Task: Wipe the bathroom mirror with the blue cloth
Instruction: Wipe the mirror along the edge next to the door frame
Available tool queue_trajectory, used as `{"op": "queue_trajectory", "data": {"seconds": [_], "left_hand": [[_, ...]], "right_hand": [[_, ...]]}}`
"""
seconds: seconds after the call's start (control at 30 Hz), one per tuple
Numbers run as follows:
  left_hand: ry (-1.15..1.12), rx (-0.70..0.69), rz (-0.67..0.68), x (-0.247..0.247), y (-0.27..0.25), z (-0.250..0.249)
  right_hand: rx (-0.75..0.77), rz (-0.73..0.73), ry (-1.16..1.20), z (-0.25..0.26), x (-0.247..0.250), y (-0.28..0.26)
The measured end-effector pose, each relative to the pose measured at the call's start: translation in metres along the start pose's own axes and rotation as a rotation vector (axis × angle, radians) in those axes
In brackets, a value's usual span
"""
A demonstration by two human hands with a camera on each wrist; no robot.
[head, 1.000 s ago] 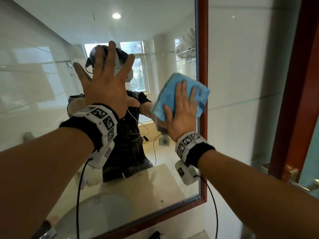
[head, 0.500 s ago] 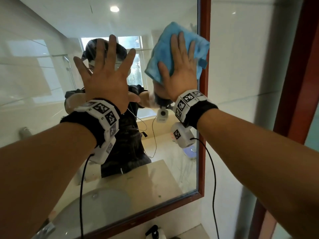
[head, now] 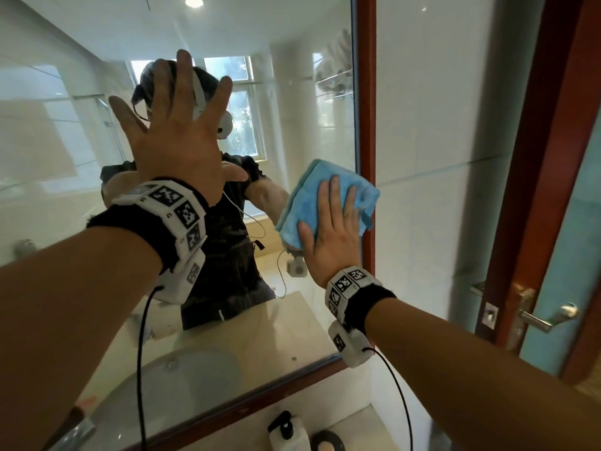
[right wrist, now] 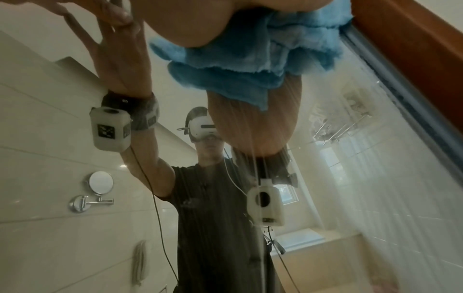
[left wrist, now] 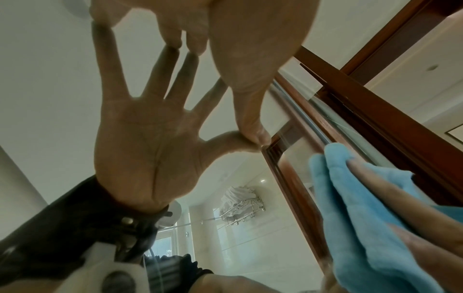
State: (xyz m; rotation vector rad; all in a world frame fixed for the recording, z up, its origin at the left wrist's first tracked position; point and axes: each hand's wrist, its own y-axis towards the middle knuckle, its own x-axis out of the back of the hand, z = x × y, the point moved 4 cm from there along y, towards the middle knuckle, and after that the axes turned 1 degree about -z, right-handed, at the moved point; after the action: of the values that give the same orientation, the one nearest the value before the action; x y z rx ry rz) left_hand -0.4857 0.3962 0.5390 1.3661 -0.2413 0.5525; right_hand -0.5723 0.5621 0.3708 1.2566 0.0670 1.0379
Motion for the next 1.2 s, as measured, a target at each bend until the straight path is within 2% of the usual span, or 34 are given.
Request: {"op": "queue_trajectory", "data": {"seconds": [0.27,0.5,0.6,0.73,0.87,1.2], "left_hand": [[-0.006,0.001,-0.001,0.003,-0.001,-0.001],[0.037,0.015,0.017,0.002,-0.001,-0.001],[0.044,0.018,0.028,0.002,-0.001,0.000],[0.044,0.027,0.031,0.003,-0.003,0.000],[0.023,0.041,0.016,0.002,-0.009,-0.002],[0.104,0.053,0.156,-0.015,-0.052,-0.013]], "right_hand": [[-0.034,-0.029,0.034,0.006,0.007,0.016],[0.022,-0.102,0.130,0.035,0.052,0.089],[0.051,-0.142,0.150,0.036,0.063,0.099],[0.104,-0.194,0.129,0.028,0.065,0.093],[0.045,-0.277,0.095,0.020,0.071,0.087],[-0.125,-0.045,0.060,-0.023,0.039,0.003]]}}
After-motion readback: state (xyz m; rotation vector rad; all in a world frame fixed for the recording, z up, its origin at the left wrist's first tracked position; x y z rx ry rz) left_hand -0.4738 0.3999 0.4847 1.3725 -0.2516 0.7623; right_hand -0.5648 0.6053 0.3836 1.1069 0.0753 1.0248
